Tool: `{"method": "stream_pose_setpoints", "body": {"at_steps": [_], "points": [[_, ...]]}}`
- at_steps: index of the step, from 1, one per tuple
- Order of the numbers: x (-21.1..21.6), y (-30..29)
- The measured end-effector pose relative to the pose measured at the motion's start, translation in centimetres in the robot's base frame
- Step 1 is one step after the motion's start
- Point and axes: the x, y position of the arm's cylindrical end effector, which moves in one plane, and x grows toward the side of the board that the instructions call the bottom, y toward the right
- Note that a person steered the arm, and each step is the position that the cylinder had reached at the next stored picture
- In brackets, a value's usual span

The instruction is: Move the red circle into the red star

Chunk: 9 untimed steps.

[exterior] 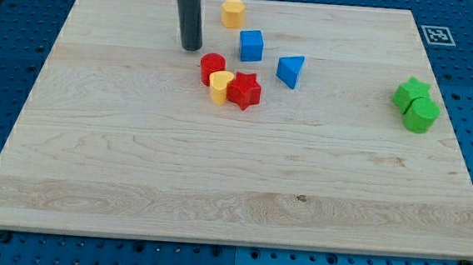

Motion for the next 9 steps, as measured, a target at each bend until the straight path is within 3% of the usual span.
{"method": "stream_pose_setpoints", "body": {"at_steps": [7, 9], "points": [[6.6, 3.5], [6.1, 3.7]]}}
